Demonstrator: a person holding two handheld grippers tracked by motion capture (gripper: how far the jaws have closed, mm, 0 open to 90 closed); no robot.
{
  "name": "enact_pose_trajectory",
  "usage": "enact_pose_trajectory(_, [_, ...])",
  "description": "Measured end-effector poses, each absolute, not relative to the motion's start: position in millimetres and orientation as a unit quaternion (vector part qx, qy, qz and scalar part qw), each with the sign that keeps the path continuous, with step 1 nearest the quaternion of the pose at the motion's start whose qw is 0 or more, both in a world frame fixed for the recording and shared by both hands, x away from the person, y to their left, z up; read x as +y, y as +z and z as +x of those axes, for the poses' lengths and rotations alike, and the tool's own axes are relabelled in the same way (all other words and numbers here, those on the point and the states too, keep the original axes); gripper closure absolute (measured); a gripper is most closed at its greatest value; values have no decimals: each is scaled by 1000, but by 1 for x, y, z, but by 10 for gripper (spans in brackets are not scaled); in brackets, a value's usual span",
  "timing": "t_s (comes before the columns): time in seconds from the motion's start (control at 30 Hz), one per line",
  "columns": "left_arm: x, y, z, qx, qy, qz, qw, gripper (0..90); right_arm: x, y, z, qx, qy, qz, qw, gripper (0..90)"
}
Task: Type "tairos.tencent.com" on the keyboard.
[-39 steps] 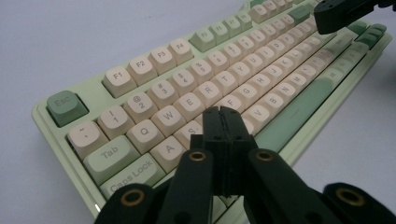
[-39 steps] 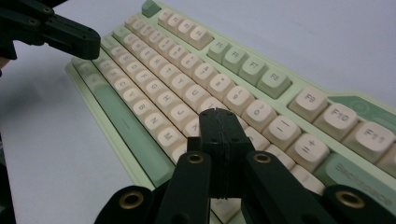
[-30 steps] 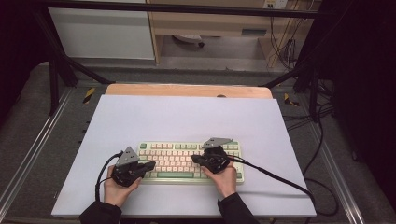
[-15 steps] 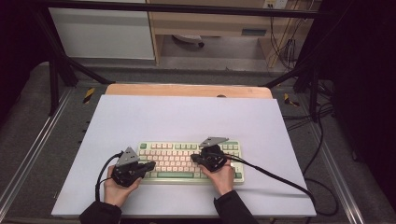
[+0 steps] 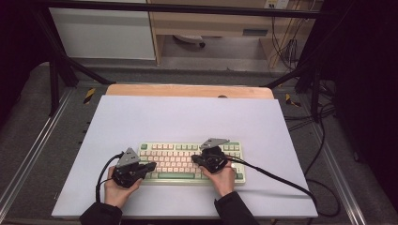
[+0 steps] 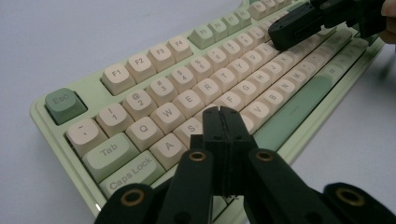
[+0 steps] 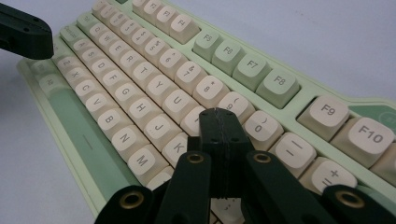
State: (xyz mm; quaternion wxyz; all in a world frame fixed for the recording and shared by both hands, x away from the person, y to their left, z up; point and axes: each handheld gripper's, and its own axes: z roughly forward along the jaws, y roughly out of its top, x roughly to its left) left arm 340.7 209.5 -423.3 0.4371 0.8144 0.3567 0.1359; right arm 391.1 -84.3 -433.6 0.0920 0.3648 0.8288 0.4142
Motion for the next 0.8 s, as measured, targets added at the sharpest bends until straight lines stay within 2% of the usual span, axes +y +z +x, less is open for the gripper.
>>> enact_pose_trajectory(0.47, [211, -423, 341, 359, 137, 812, 439, 900, -94, -410, 377, 831, 427, 345, 93, 900])
enact_pose_trajectory(0.8, [211, -423, 341, 358, 137, 812, 439, 900, -92, -411, 370, 834, 428, 339, 80, 900])
